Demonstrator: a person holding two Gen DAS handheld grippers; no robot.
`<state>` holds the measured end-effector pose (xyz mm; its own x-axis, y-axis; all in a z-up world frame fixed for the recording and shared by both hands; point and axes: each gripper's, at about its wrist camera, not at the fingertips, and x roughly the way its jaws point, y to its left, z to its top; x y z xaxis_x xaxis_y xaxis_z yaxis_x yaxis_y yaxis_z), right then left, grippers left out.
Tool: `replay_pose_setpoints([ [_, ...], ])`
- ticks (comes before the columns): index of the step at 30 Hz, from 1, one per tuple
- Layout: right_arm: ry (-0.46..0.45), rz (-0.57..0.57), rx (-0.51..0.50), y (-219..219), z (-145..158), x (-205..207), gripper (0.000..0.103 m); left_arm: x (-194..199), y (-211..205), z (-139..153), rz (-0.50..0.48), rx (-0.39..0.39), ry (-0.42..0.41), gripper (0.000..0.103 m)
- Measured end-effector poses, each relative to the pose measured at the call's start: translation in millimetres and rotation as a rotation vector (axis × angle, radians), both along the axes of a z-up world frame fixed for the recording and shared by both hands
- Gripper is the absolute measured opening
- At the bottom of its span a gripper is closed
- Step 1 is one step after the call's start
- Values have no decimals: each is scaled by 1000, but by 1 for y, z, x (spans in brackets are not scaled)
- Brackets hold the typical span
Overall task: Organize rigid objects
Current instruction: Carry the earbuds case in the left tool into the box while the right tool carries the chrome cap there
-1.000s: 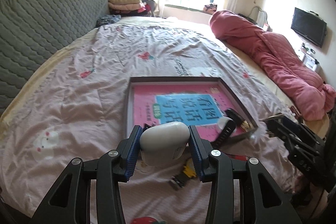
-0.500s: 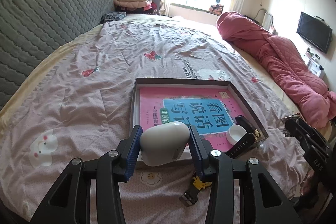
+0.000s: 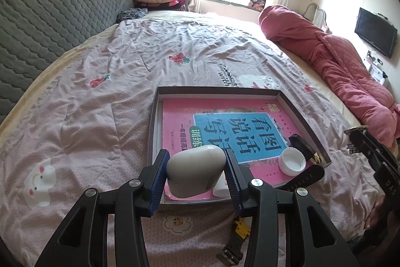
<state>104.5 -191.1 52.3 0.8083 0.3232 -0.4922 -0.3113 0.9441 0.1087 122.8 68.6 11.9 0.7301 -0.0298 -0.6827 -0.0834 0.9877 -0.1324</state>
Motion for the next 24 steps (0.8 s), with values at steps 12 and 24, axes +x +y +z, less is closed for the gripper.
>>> replay_pose_setpoints([
  [12, 14, -5, -17, -1, -7, 7, 43, 16, -6, -18, -14, 6, 28, 45],
  [24, 35, -7, -20, -1, -16, 14, 43, 23, -7, -32, -16, 12, 53, 45],
])
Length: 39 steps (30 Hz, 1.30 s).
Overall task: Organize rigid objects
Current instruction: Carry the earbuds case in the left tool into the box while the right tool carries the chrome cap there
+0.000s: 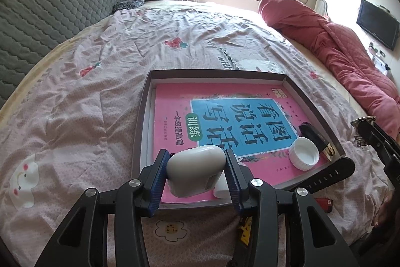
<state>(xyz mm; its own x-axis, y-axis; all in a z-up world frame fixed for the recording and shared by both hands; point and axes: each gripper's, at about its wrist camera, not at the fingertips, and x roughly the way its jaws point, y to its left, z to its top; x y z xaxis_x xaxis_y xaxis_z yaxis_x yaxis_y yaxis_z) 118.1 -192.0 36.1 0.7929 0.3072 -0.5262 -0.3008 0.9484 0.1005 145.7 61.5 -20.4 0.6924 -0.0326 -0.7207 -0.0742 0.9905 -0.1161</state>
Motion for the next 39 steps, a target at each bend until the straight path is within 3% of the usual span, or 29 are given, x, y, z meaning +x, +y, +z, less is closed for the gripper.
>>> replay_pose_setpoints([
  [30, 52, 5, -38, 7, -23, 21, 43, 13, -2, -19, 0, 6, 42, 45],
  [39, 81, 4, -90, 12, -33, 26, 43, 17, 4, -28, 24, 4, 67, 45],
])
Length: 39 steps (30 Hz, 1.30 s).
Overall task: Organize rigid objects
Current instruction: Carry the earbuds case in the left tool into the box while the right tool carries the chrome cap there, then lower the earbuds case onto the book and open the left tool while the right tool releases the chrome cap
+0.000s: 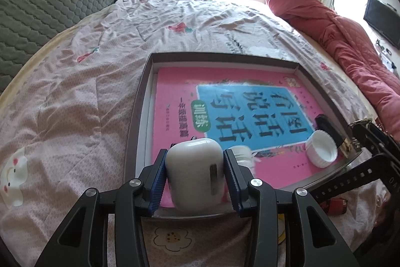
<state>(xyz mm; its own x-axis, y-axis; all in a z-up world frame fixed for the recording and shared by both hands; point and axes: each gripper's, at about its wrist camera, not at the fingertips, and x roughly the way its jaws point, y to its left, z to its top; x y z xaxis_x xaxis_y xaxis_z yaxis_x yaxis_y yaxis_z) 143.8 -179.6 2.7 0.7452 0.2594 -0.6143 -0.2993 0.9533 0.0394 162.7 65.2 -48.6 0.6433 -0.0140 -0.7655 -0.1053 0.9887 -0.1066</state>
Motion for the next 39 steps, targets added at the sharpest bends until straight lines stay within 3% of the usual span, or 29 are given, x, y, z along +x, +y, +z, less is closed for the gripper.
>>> replay_pose_setpoints([
  [10, 35, 11, -16, 4, -9, 5, 43, -1, 2, -3, -1, -1, -5, 45],
  [23, 25, 85, -151, 28, -24, -3, 43, -2, 1, -4, -3, -7, 3, 45],
  [39, 71, 70, -55, 14, -24, -1, 43, -3, 2, -4, 0, -10, 4, 45],
])
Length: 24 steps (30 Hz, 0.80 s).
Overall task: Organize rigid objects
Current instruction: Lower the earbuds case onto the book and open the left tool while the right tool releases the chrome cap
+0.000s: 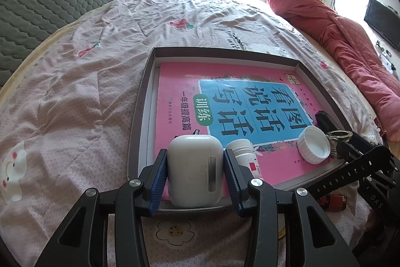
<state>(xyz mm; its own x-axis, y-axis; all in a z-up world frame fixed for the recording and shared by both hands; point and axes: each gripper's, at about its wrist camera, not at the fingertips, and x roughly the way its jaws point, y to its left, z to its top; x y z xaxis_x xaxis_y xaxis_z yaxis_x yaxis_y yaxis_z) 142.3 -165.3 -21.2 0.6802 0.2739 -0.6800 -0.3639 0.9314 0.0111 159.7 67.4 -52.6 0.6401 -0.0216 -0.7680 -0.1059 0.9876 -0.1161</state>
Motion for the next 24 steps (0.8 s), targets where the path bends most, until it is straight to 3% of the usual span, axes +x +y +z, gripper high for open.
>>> replay_pose_setpoints([
  [24, -12, -20, 34, -8, 6, -6, 43, -11, 5, 9, 5, -29, -1, 47],
])
